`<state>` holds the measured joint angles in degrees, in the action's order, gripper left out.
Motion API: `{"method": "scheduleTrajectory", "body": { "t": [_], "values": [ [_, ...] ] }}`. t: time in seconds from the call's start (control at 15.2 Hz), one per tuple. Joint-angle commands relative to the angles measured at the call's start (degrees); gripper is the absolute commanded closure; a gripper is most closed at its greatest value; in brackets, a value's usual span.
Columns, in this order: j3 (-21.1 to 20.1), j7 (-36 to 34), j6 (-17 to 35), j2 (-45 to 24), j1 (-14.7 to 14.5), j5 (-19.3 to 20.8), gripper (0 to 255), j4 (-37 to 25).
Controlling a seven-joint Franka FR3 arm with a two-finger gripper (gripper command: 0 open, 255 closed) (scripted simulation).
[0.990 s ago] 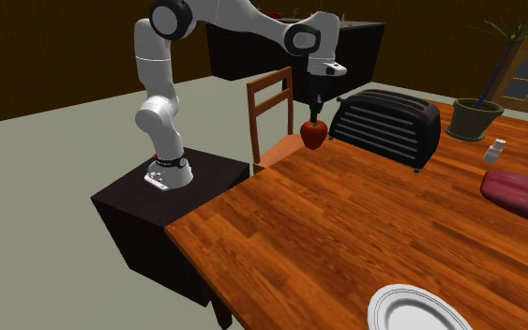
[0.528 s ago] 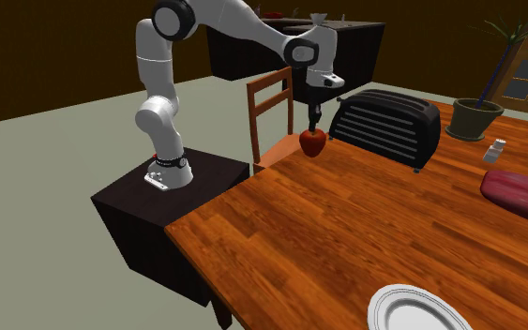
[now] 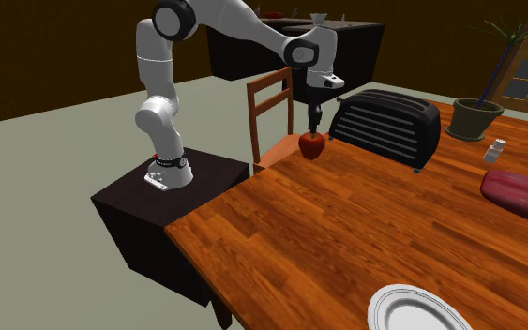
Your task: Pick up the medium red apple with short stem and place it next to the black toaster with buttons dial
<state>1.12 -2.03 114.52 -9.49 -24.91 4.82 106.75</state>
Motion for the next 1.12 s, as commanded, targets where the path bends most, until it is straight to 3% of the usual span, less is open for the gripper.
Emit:
{"method": "scheduleTrajectory", "body": {
  "t": [0.0, 0.26, 0.53, 1.06],
  "values": [
    [0.0, 0.0, 0.0, 0.0, 0.0, 0.0, 0, 0.0],
    [0.0, 0.0, 0.0, 0.0, 0.0, 0.0, 0, 0.0],
    [-0.2, 0.1, -6.9, 1.4, -0.3, -0.2, 0, -5.5],
    [-0.2, 0.1, -6.9, 1.4, -0.3, -0.2, 0, -5.5]
  ]
}}
